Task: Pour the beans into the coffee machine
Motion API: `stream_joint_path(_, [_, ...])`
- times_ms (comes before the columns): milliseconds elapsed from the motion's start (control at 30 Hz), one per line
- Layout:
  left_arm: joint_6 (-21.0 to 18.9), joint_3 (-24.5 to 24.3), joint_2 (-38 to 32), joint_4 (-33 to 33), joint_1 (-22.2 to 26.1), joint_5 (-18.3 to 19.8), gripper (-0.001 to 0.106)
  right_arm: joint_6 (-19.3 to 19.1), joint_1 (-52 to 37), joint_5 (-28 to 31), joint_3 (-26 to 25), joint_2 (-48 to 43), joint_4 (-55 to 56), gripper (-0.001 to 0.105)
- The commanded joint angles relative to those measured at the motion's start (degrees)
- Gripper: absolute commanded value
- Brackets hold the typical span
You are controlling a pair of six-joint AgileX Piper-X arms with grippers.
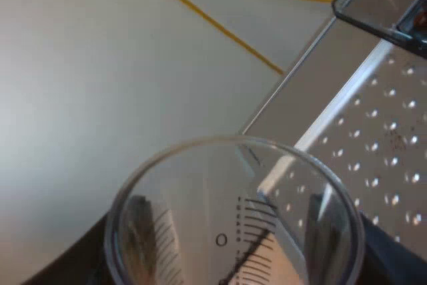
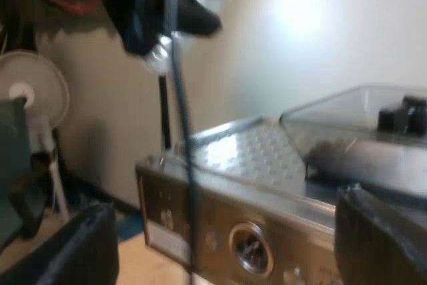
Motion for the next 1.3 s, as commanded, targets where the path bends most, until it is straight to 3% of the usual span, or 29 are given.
stream_joint_path(33, [-4.0,-0.3,-2.9,2.0,1.7,3.6,0.031,-0.9,0.2,-2.2,-0.4,-0.7,0.4,0.069])
stream_joint_path(267, [-10.4,0.9,-8.9,7.0,9.0,11.7,0.031,-1.2,1.2,-4.6,-0.4,-0.7,6.1,0.069])
stream_joint_path(433, [-11.8,6.1,-14.9,7.0,13.8,15.2,0.031,-3.2,4.0,-4.6,-0.4,-0.7,9.3,0.069])
stream_joint_path(533, [-13.2,10.7,-19.3,6.2,17.0,19.3,0.031,-3.4,6.0,-4.6,-0.4,-0.7,10.8,0.069])
stream_joint_path(733, [-15.3,22.7,-28.9,1.3,22.5,24.7,0.031,-3.3,9.3,-4.3,-0.4,-0.7,13.8,0.069])
stream_joint_path(900, [-18.0,35.5,-36.2,-4.3,26.1,28.5,0.031,-3.3,10.9,-3.0,-0.4,-0.7,14.0,0.069])
stream_joint_path(1033, [-19.3,43.1,-40.4,-7.8,27.8,30.2,0.031,-3.0,10.9,-2.5,-0.4,-0.7,14.0,0.069])
stream_joint_path(1200, [-22.5,55.1,-45.8,-14.7,29.5,36.0,0.031,-1.8,10.9,-2.5,-0.4,-0.3,14.5,0.069])
stream_joint_path(1300, [-24.8,60.8,-47.8,-18.7,30.3,36.5,0.031,-1.5,10.9,-2.5,0.3,0.9,14.9,0.069])
